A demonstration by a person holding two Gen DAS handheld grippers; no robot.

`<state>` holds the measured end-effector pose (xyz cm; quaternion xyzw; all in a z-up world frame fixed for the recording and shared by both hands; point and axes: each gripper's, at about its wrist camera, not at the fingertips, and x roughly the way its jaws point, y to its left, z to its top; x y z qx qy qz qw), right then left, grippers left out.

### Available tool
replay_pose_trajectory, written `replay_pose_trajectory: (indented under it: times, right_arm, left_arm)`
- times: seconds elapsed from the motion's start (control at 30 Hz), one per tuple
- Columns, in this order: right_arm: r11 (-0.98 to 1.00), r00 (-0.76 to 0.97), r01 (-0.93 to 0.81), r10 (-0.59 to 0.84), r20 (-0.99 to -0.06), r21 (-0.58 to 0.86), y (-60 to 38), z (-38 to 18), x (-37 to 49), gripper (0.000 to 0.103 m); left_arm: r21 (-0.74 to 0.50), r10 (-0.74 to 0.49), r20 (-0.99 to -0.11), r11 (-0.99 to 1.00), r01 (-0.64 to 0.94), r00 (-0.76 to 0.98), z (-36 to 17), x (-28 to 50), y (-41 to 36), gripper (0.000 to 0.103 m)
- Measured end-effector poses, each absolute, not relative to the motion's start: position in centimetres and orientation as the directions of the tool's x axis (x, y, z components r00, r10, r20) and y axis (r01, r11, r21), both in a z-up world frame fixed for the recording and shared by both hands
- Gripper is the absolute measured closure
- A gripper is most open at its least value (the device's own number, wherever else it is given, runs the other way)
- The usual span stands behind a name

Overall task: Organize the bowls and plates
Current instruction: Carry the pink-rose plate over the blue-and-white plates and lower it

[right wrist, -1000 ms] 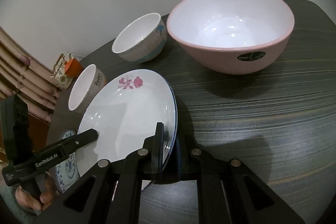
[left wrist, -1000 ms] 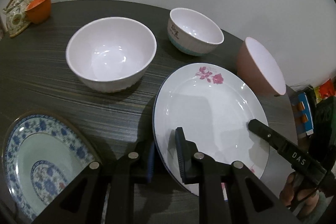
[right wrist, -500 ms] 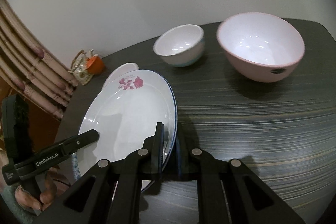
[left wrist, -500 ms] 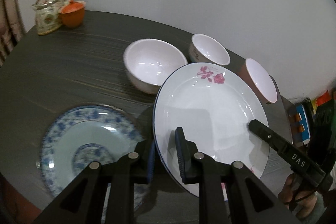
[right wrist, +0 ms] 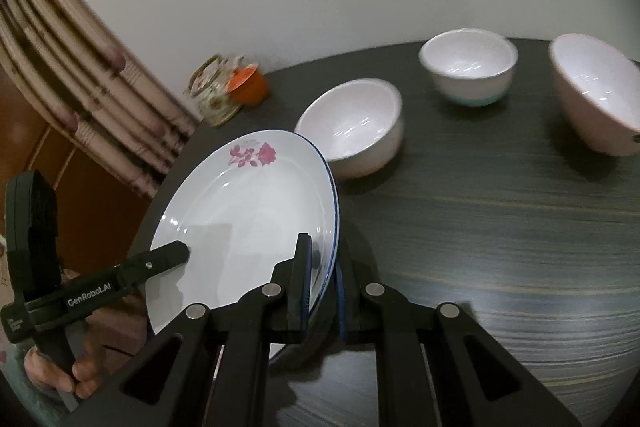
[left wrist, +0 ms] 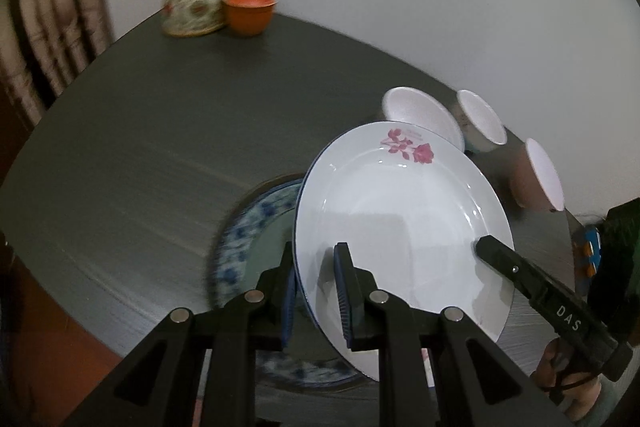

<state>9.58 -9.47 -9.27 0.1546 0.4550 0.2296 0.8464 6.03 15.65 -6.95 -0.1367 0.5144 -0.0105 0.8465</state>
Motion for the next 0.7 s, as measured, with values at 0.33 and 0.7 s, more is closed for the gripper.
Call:
replay_pose_trajectory:
  times: [0.33,0.7]
  right_arm:
    - [0.854,0.402,-0.261,0.52,-0.754,0.45,-5.4,-12.0,9.3,0.091]
    - [0.869,0.356,-0.245,0.492,-0.794,0.429,-4.8,-14.0,9.2,0.091]
  left_arm:
    - [-0.257,-0.167,-0.899,0.95,-0.179,0.405,-10.1,5.9,18.7,0.085]
    - [-0.234,-0.156,-0.924,0.953,-0.194,0.349,-12.0,6.4,19.0,0.085]
